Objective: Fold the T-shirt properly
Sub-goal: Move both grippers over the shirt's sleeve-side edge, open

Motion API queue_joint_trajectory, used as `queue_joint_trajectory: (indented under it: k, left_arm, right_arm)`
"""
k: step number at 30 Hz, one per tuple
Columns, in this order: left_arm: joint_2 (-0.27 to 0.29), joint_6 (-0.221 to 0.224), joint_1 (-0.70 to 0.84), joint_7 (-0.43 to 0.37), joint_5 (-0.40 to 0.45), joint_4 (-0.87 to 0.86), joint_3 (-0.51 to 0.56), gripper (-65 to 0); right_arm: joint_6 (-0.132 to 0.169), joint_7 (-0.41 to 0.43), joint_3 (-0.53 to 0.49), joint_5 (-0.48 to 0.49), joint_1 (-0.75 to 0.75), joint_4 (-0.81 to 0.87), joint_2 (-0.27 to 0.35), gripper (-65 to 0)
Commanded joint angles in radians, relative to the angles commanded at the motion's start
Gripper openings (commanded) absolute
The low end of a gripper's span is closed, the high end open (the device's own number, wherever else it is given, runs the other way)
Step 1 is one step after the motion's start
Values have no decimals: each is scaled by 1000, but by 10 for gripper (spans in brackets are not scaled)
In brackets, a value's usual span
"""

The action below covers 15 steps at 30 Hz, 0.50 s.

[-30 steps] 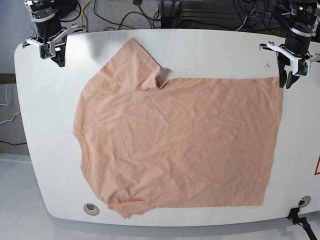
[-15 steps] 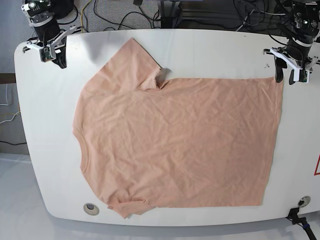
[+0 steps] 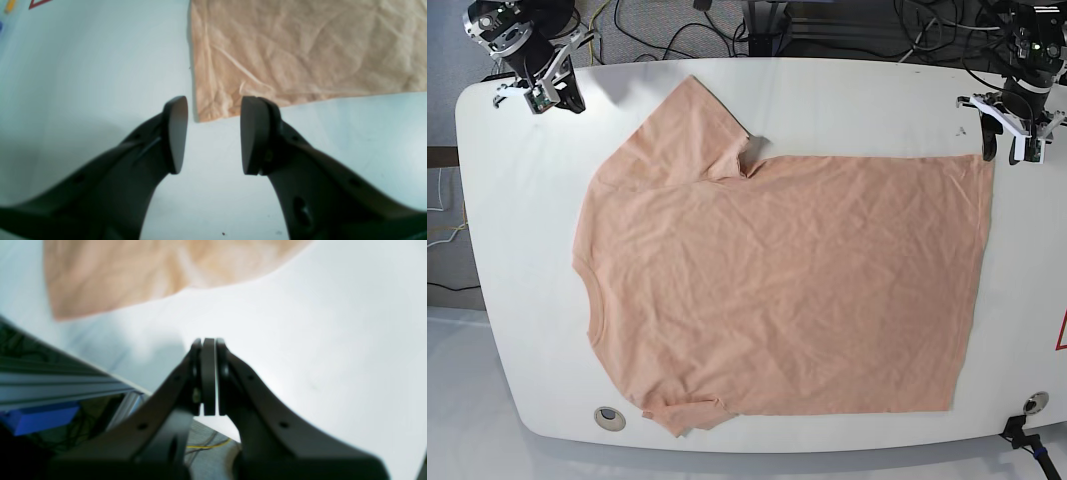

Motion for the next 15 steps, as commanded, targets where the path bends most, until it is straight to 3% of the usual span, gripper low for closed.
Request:
queue_joint_trajectory:
  k: [5, 6, 15]
  left_arm:
    - [1, -6, -6, 9, -3, 5, -1, -415]
    - [3, -1, -10, 17, 16, -3, 5, -405]
    - [1, 0, -14, 32, 70, -18, 27, -407]
  right_arm:
    - [0, 5, -75, 2, 4, 12, 13, -650]
    - [4, -20, 20, 0, 11, -18, -6, -650]
    - [-3, -50, 28, 11, 54, -76, 5, -650]
